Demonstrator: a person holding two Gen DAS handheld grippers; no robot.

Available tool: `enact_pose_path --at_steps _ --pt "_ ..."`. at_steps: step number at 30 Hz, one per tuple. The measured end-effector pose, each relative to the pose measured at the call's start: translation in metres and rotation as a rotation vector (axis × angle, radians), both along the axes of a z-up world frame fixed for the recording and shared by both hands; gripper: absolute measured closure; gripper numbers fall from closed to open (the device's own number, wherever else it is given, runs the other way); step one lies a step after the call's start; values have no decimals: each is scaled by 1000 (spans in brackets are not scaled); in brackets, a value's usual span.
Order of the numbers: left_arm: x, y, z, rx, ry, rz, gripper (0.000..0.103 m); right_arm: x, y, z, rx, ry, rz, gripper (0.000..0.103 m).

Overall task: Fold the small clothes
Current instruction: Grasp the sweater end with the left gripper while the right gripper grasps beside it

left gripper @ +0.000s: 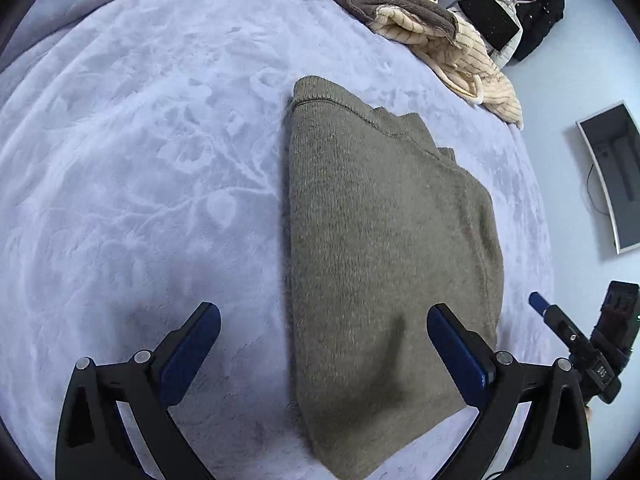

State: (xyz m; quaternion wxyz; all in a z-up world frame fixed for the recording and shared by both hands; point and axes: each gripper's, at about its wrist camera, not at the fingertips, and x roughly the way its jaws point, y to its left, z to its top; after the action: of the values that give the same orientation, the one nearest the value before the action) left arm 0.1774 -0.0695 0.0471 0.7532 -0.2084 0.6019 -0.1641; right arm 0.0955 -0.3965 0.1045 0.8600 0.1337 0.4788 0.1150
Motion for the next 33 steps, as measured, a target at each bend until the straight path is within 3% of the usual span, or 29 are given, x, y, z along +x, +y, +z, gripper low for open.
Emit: enact_pose_path --at_steps 5,8,11,15,19,21,23,25,33 --pt "26 -17 -23 -123 64 -20 0 48 4 -30 140 114 20 5" --pt "32 -28 -31 -114 65 -36 0 70 9 -55 191 172 6 5" --pt "35 -41 -38 -64 41 -50 0 83 20 -79 304 234 41 6" --pt "36 -68 -35 47 -28 -155 0 88 46 -91 214 220 99 8" --pt "39 -79 -34 97 -58 -171 2 91 57 -88 157 201 134 25" --pt "38 -83 -31 109 -85 -182 8 90 56 -87 168 198 142 37" --pt "37 -86 -27 104 -108 -196 24 89 57 -87 181 194 142 44" --pt "33 -85 -22 112 -125 -203 33 88 60 -86 174 183 144 52" --pt "26 -95 -4 187 -182 -227 49 79 82 -65 48 129 158 59"
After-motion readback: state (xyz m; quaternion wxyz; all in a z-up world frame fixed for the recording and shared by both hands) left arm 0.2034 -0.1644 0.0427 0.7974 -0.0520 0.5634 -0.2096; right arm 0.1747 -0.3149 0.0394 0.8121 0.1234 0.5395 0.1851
